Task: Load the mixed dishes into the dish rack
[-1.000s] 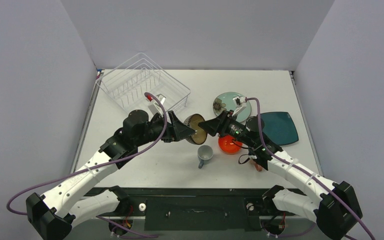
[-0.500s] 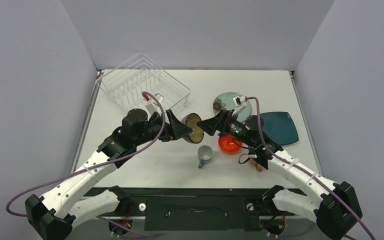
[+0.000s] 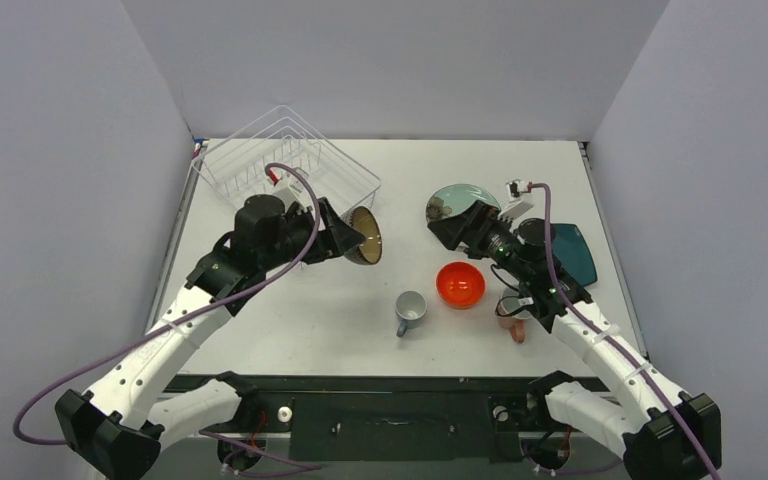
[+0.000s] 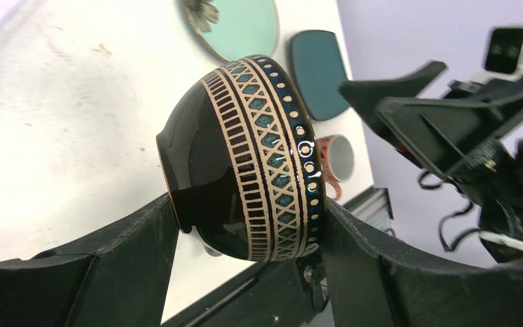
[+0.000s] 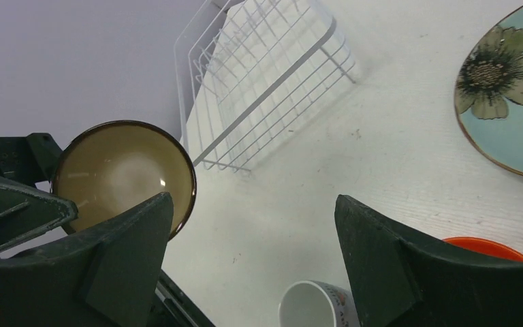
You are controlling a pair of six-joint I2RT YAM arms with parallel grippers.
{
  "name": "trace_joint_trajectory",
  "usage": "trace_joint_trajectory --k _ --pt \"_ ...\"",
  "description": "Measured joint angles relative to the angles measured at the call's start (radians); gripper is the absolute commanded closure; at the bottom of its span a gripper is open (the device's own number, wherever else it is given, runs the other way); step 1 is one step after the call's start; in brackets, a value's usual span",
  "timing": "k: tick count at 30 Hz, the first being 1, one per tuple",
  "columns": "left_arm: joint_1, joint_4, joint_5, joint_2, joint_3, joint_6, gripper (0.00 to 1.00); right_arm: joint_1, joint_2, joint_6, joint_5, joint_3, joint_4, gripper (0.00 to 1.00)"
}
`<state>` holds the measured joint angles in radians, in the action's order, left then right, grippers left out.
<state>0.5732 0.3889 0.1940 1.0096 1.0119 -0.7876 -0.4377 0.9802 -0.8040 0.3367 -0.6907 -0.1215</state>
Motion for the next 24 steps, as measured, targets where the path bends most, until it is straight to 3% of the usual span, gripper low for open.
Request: trace_joint_trajectory --k 13,24 --pt "-0.167 0.144 -0.136 0.227 0.231 0.169 1.00 0.093 -0.085 0.035 0.018 0.005 0.090 0.16" --pt "-0.183 0.161 -0.289 0.503 0.407 0.377 1.00 0.179 -0.092 0.060 0.097 0.019 0.115 0.16"
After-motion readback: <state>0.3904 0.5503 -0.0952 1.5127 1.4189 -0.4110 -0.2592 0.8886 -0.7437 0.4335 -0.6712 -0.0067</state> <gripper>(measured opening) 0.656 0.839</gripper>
